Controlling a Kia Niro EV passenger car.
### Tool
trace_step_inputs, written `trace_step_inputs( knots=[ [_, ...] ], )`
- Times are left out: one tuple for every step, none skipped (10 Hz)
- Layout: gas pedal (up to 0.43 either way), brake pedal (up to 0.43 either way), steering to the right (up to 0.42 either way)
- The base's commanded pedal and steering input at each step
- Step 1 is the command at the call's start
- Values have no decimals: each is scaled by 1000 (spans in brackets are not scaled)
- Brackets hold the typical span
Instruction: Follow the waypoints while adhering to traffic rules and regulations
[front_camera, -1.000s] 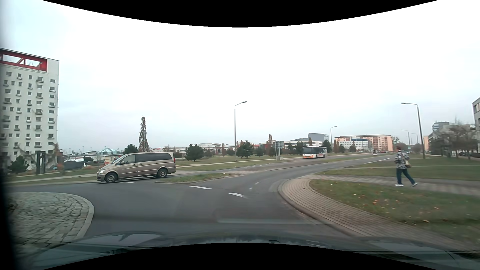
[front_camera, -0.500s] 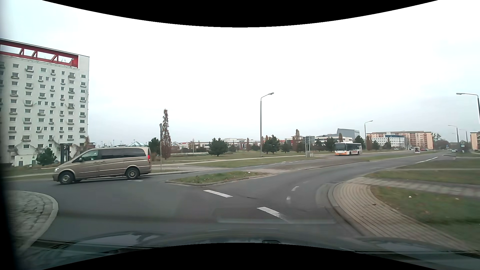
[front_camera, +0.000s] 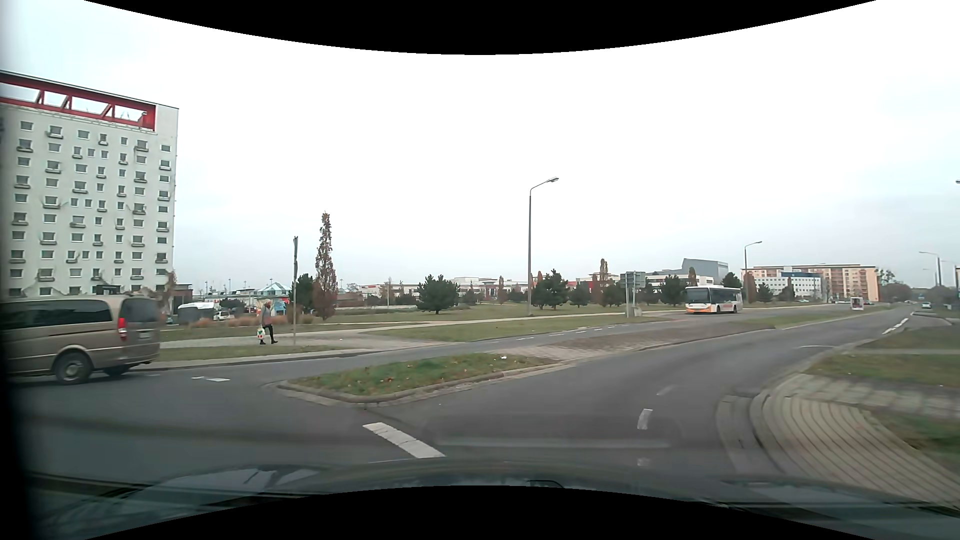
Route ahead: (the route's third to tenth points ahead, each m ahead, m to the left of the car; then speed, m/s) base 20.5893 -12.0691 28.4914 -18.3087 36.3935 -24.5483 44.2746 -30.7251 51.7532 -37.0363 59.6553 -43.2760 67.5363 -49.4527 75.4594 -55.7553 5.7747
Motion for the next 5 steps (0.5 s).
trace_step_inputs(
  knots=[
    [110, 0, 130],
    [110, 0, 154],
    [118, 0, 181],
    [118, 0, 205],
    [118, 0, 226]
  ],
)
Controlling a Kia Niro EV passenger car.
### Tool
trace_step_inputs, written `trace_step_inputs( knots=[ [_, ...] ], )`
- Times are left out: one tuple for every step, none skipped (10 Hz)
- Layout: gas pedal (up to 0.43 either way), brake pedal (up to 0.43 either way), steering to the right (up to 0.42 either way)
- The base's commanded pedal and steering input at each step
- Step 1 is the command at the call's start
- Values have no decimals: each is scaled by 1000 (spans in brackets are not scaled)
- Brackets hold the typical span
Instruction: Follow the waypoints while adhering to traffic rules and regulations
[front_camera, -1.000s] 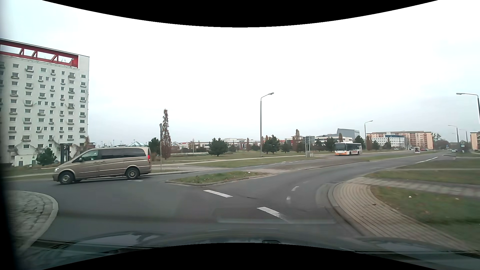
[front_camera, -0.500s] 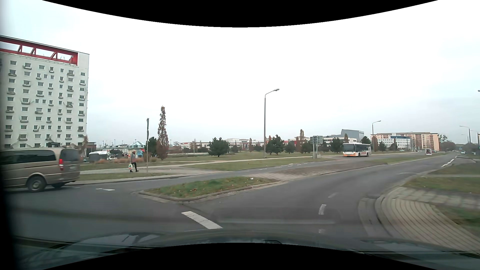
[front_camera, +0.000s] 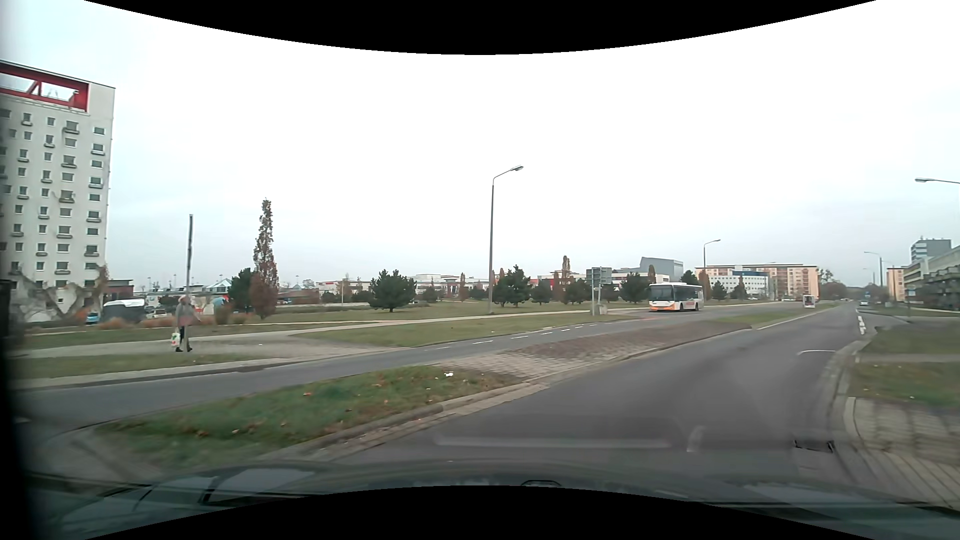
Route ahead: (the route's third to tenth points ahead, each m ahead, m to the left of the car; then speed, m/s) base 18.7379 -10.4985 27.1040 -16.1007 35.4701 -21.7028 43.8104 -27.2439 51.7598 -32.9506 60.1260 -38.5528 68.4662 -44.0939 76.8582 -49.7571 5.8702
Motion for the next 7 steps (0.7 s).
trace_step_inputs(
  knots=[
    [130, 0, 243],
    [138, 0, 254],
    [138, 0, 265],
    [157, 0, 275],
    [157, 0, 279],
    [169, 0, 280],
    [169, 0, 280]
  ],
)
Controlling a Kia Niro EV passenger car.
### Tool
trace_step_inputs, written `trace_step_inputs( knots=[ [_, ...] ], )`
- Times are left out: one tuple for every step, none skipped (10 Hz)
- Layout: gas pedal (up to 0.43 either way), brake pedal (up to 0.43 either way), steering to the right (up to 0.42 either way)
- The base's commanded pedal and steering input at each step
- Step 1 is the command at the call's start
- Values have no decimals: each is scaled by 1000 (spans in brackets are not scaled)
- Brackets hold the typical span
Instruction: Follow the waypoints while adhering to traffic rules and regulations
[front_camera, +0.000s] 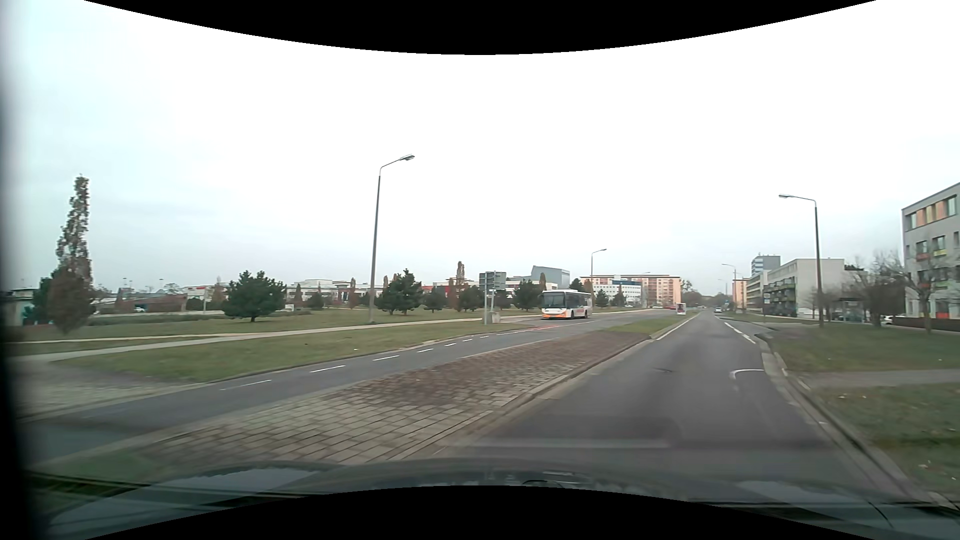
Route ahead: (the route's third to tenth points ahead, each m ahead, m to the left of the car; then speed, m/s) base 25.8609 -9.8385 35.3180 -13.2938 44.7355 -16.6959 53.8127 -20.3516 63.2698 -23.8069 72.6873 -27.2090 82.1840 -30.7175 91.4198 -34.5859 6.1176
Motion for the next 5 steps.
trace_step_inputs(
  knots=[
    [177, 0, 279],
    [189, 0, 279],
    [197, 0, 277],
    [197, 0, 271],
    [197, 0, 259]
  ],
)
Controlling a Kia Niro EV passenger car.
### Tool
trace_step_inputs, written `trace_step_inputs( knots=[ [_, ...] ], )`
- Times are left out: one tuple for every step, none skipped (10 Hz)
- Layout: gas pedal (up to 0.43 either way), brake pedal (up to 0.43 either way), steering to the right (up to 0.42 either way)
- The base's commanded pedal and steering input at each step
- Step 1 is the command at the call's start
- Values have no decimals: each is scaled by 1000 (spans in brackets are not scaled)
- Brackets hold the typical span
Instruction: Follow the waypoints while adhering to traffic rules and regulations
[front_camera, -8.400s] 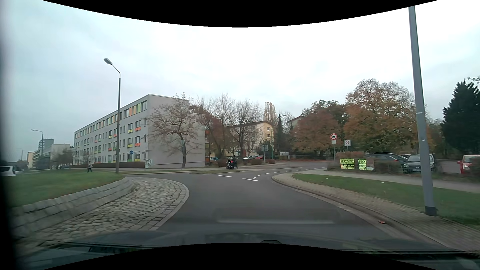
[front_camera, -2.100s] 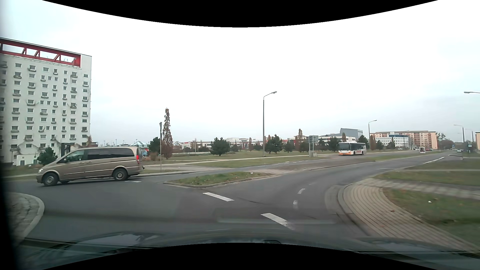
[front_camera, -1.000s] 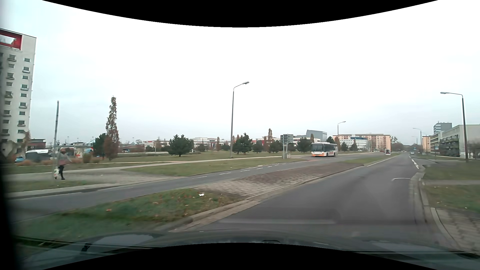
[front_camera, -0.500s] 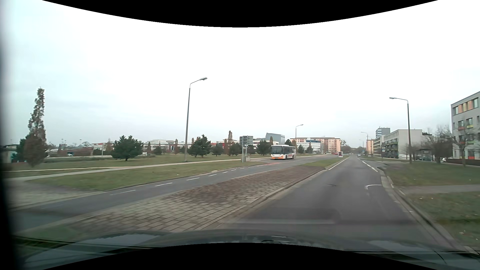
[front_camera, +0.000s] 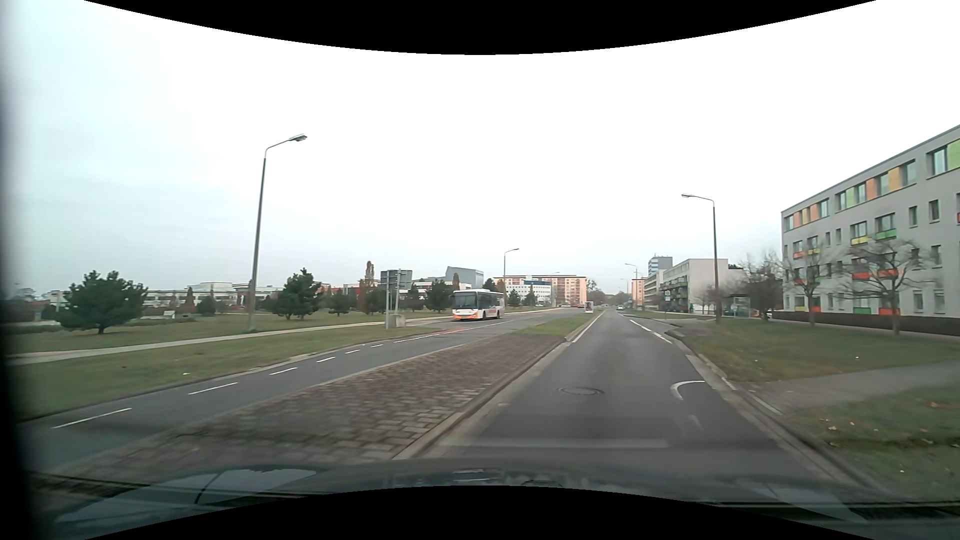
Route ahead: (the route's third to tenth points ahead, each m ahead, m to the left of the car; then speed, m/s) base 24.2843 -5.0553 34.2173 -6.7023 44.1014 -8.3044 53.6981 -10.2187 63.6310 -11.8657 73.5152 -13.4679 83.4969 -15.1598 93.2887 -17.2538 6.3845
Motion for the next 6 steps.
trace_step_inputs(
  knots=[
    [197, 0, 237],
    [220, 0, 209],
    [228, 0, 181],
    [228, 0, 149],
    [228, 0, 120],
    [240, 0, 101]
  ],
)
